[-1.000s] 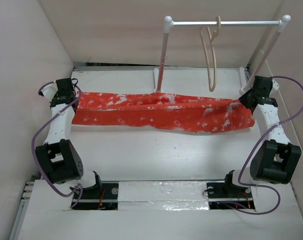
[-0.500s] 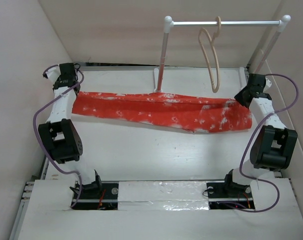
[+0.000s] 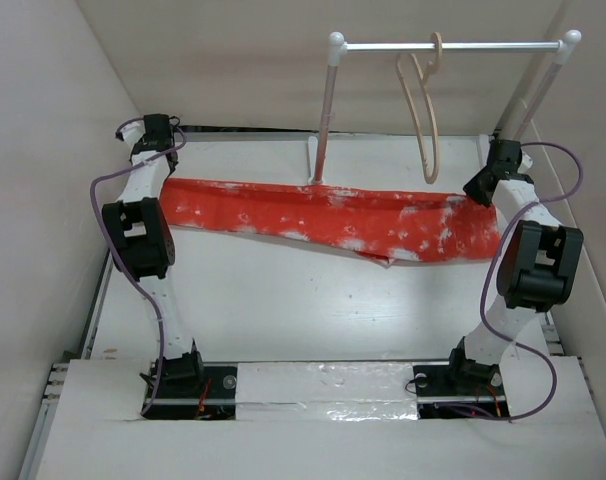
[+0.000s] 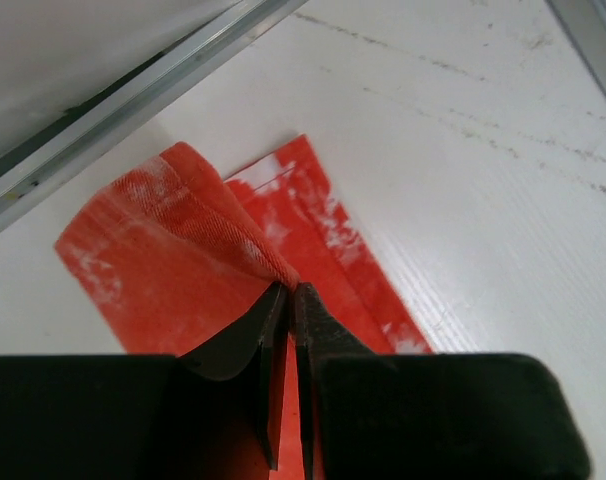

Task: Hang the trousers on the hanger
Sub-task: Fold the trousers at the center of the board.

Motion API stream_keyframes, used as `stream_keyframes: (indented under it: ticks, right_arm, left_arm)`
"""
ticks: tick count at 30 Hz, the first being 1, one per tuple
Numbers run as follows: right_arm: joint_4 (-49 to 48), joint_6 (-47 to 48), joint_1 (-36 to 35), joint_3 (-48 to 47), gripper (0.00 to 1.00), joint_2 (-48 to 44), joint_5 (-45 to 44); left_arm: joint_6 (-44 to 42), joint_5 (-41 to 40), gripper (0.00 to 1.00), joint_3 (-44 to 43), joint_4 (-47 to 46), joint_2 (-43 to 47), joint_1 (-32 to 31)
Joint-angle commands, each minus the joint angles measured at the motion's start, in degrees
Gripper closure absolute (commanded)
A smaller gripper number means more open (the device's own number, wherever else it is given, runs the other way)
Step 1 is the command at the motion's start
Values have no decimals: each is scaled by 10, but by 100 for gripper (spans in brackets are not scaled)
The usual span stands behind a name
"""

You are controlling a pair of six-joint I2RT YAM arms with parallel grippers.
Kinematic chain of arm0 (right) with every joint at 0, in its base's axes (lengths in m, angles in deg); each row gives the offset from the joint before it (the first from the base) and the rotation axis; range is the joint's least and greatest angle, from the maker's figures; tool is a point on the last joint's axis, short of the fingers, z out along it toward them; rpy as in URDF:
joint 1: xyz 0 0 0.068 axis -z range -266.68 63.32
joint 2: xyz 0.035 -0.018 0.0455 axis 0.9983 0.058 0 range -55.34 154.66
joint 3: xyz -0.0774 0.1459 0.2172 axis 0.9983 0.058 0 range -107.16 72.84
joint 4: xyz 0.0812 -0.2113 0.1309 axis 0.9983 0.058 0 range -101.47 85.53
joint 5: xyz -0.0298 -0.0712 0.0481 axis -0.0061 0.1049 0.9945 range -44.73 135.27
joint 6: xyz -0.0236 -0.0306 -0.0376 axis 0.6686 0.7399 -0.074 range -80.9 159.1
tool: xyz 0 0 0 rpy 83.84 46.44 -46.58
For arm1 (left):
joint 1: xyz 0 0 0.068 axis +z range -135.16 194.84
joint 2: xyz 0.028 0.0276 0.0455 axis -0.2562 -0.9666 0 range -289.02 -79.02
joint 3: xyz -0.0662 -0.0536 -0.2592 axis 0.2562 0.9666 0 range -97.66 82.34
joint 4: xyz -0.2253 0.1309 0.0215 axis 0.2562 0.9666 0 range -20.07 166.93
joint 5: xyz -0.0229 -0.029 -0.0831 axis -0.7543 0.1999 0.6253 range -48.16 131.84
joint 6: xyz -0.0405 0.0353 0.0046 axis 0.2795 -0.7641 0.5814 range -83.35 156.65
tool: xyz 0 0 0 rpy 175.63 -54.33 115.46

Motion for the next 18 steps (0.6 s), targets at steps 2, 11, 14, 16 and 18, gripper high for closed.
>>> stream_keyframes:
  ticks: [2,11,14,16,18]
  right_arm:
    - [-64,3,10,-27,100,0,-38]
    - [-64,3,0,-30,88,6,-17]
    - [-72,6,0,-24,67,-10,5]
    - [-80,6,-6,-14,52,-32,24]
    - [-84,8,-15,-2,40,-50,40]
  left_arm:
    - [-32,-60,94,-94,-27,-34,5]
    - [-59,-33,48,-94,-42,-51,-6]
    - [-75,-38,28,-58,-55,-20,-6]
    - [-69,-25,27,-23,-75,7,-6]
    - [-54,-11,27,34,-82,51,-6]
